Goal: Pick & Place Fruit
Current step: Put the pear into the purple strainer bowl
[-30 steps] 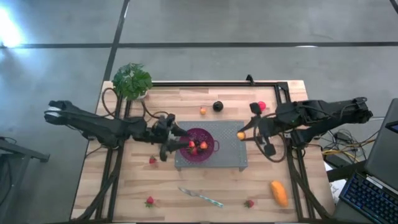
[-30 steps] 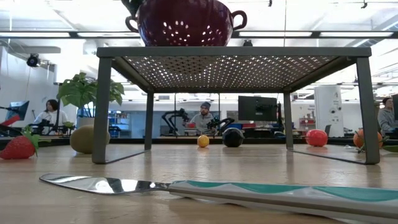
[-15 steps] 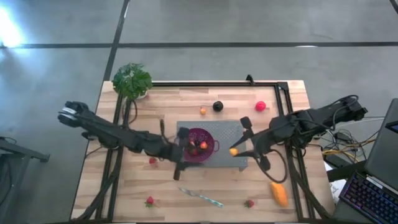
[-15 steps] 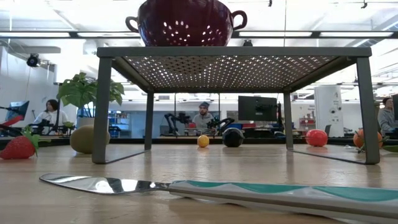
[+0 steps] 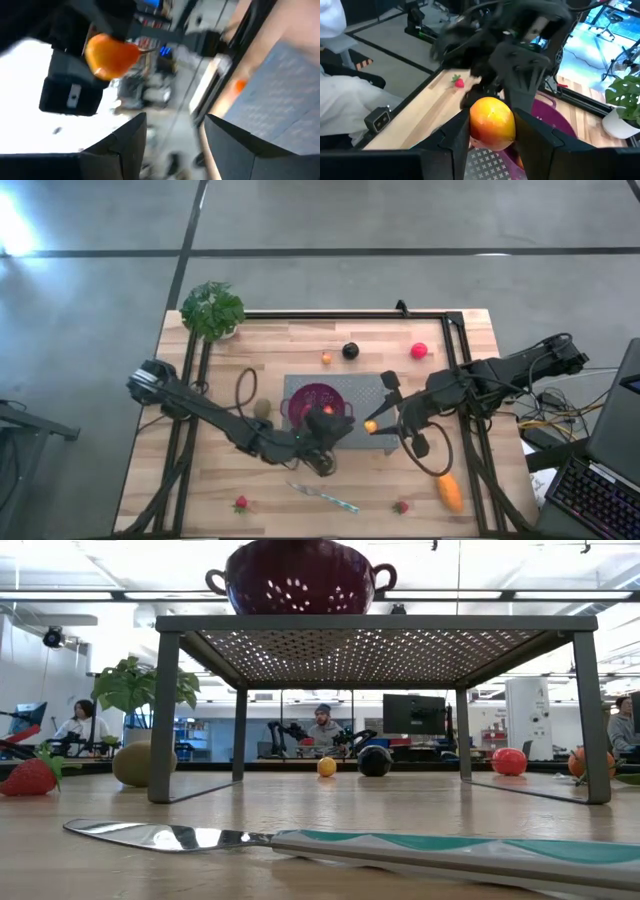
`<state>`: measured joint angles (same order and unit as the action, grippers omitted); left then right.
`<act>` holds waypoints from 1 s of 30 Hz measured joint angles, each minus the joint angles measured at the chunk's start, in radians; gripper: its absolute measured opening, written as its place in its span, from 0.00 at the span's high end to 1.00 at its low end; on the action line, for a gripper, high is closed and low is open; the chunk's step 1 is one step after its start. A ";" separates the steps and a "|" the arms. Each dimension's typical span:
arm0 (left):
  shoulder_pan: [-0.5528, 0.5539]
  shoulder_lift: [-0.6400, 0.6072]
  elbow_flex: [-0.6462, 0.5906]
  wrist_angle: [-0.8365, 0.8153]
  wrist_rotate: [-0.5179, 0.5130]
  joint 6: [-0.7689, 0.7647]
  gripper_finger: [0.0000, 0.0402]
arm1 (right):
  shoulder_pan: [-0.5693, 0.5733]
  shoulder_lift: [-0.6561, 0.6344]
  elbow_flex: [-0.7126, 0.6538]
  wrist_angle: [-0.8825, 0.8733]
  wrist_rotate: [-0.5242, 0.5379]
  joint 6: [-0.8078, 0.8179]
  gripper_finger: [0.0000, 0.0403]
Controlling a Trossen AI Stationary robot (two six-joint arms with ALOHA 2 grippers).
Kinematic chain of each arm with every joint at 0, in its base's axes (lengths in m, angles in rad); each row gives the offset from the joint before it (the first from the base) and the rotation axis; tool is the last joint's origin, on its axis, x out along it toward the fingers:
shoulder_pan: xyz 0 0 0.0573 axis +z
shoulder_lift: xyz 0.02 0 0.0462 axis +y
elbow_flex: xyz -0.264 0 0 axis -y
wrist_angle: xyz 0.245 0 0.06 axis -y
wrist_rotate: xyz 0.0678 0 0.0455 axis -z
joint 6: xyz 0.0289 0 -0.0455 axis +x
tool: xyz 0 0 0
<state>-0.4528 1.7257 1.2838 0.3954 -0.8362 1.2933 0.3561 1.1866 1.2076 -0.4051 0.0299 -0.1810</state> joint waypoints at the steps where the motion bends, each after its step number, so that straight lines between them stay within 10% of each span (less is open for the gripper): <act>1: -0.003 0.022 0.026 0.003 -0.042 0.055 0.49 | 0.000 0.000 0.000 0.000 0.000 0.004 0.66; 7: -0.021 0.108 0.135 0.000 -0.184 0.250 0.49 | 0.000 0.000 -0.002 -0.010 0.000 0.017 0.70; 30: -0.075 0.090 0.147 0.182 -0.099 0.496 0.49 | 0.006 0.007 -0.006 0.028 -0.007 0.051 0.70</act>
<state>-0.5282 1.8153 1.4310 0.5773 -0.9353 1.7891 0.3626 1.1938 1.2018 -0.3769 0.0234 -0.1299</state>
